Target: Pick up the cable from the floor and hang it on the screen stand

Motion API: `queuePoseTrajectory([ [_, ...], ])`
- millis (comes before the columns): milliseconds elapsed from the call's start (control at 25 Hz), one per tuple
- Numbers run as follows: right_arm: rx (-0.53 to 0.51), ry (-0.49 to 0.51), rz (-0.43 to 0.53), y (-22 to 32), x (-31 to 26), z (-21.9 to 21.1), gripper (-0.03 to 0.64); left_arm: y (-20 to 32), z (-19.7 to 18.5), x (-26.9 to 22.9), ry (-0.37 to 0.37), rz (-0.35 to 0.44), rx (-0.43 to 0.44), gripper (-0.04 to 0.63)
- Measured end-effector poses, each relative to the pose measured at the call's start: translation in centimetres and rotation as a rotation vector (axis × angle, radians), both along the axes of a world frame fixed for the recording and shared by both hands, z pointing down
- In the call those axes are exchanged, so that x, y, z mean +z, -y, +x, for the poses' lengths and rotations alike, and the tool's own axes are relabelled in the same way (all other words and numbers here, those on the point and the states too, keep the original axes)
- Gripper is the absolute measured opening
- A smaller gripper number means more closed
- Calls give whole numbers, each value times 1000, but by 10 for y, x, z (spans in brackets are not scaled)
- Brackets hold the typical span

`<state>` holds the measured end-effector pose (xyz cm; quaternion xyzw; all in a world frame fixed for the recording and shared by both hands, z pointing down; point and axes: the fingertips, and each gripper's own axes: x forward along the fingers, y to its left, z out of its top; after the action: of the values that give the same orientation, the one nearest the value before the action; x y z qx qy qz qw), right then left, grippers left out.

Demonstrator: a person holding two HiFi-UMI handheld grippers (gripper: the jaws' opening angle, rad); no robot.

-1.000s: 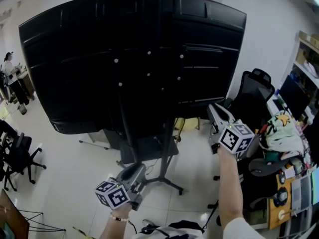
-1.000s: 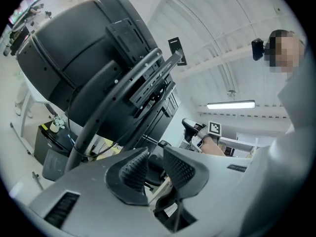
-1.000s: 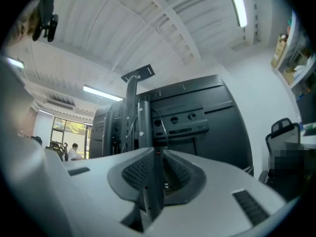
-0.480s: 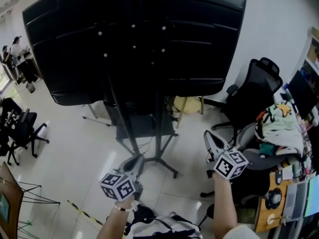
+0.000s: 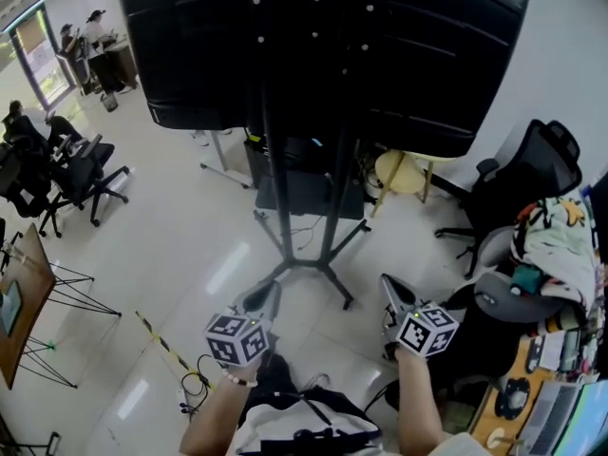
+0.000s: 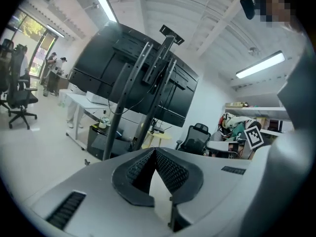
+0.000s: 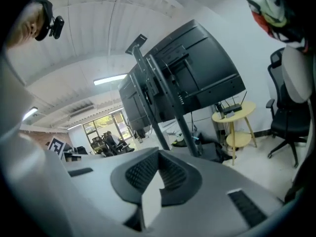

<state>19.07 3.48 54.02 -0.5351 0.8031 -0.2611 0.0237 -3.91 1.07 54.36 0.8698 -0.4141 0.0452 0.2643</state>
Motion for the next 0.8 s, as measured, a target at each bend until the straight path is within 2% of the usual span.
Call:
queuePoseTrajectory([
  [200, -54, 14, -56, -24, 26, -36, 3, -27, -7, 17, 51, -13, -30, 2],
  [360, -80, -56, -80, -37, 34, -67, 3, -41, -4, 20, 74, -17, 1, 2],
  [520, -73, -100, -84, -42, 28, -86, 3, -43, 0, 19, 65, -22, 36, 2],
  [800, -27, -85, -64, -49, 14, -96, 3, -44, -8, -1, 50, 28, 93, 2],
])
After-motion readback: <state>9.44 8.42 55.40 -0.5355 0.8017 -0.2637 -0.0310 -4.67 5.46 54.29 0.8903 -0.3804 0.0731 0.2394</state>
